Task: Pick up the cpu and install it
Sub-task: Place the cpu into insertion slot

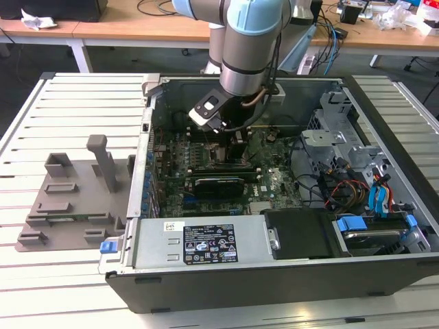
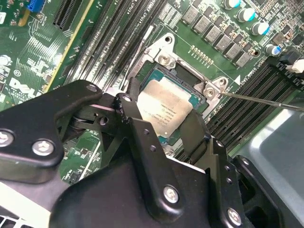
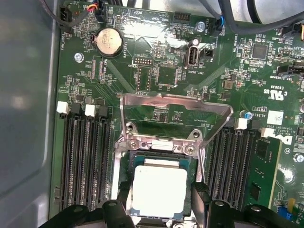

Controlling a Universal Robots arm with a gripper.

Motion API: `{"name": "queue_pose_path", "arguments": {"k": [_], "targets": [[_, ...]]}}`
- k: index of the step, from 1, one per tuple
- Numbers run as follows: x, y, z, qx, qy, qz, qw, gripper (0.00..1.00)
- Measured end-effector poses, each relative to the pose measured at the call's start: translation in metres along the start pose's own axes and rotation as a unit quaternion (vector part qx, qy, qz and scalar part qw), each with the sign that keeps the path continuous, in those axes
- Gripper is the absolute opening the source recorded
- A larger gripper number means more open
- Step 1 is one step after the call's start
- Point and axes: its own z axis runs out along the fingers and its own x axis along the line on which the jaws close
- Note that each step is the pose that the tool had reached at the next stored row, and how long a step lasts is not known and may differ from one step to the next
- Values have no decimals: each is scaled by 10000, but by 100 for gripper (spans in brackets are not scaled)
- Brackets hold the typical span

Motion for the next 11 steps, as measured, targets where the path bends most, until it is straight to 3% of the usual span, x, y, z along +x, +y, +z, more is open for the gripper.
{"name": "queue_pose_path", "arguments": {"k": [7, 11], "targets": [[28, -13, 2, -5, 46, 1, 10000, 61], [25, -15, -16, -4, 46, 1, 10000, 61]]}}
